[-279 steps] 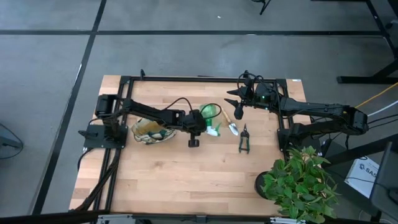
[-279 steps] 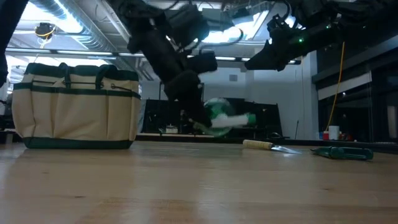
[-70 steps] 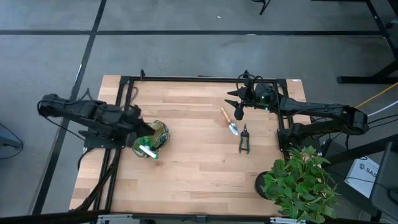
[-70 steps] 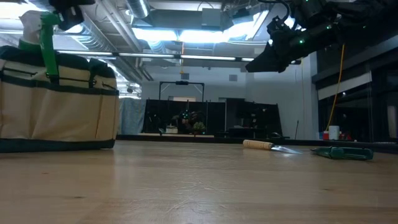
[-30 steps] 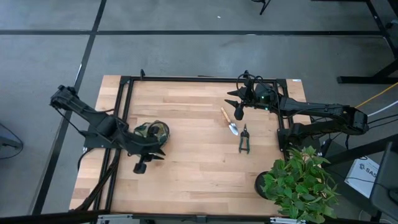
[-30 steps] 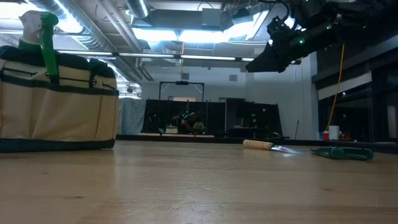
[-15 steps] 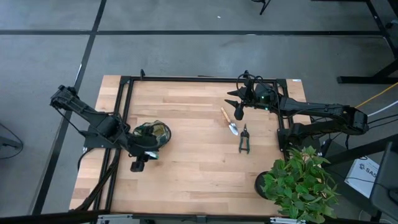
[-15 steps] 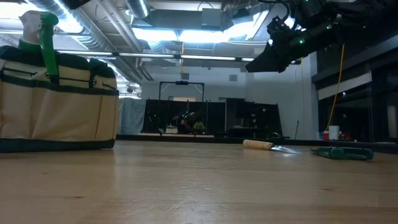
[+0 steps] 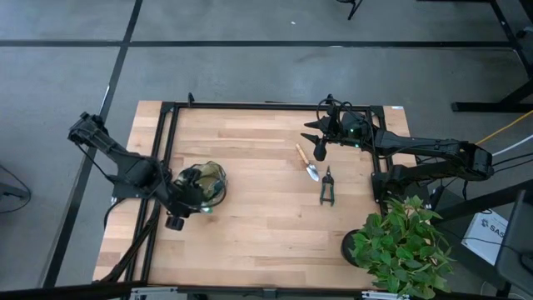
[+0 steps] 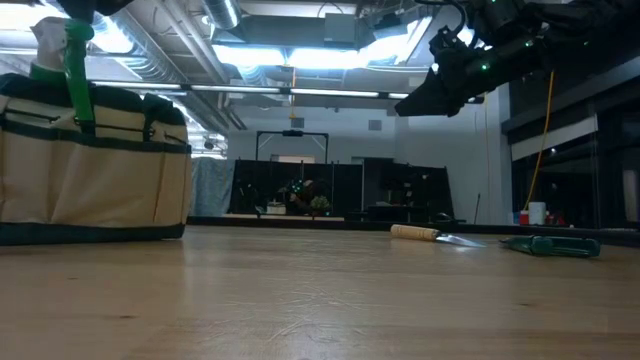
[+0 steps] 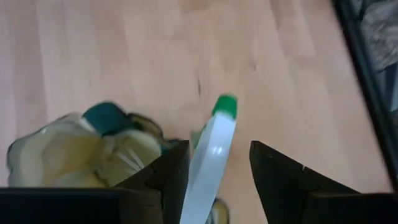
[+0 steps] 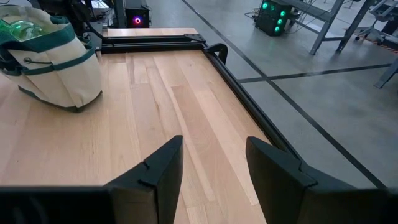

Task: Pick & Place Garden tools in Gardening bag
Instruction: Put the green spray bottle into the gardening bag

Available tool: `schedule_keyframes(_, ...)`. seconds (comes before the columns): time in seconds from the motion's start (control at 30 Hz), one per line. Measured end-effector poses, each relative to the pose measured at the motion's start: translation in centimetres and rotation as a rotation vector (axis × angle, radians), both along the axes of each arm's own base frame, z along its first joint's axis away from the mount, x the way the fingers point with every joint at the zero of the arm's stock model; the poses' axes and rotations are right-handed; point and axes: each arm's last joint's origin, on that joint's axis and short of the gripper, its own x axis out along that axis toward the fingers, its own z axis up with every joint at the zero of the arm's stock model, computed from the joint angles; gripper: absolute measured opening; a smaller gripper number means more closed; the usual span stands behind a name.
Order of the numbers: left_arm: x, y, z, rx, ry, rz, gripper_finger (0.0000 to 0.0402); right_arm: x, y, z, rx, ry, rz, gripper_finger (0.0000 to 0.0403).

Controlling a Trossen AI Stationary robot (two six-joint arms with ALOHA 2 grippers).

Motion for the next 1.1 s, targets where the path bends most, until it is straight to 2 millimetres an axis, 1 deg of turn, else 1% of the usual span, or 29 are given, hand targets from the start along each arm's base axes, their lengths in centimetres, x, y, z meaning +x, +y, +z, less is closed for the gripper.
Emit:
schedule_keyframes(0.17, -0.8, 0.2, -0.4, 0.070, 0.052, 0.009, 0.0151, 0.0, 0.0, 0.0, 0.000, 0.000, 0.000, 0.0179)
schedule_keyframes(0.37, -1.1, 0.2, -1.1, 0.111, 0.078, 0.007, 0.0131, 0.0, 0.0, 0.0, 0.000, 0.000, 0.000, 0.0179)
schedule_keyframes(0.67, -1.7, 0.5, -1.0, 0.126, 0.110, 0.017, 0.0067, 0.0, 0.0, 0.0, 0.000, 0.000, 0.000, 0.0179)
schedule_keyframes(0.77, -1.8, 0.6, -0.6, 0.111, 0.108, 0.036, 0.0054, 0.0, 0.0, 0.0, 0.000, 0.000, 0.000, 0.0179)
schedule_keyframes(0.87, -2.2, 0.8, -0.4, 0.087, 0.126, 0.087, 0.0056, 0.0, 0.0, 0.0, 0.000, 0.000, 0.000, 0.0179)
schedule_keyframes(1.1, -2.5, 0.8, -0.5, -0.011, 0.180, 0.186, 0.0093, 0.0, 0.0, 0.0, 0.000, 0.000, 0.000, 0.0179)
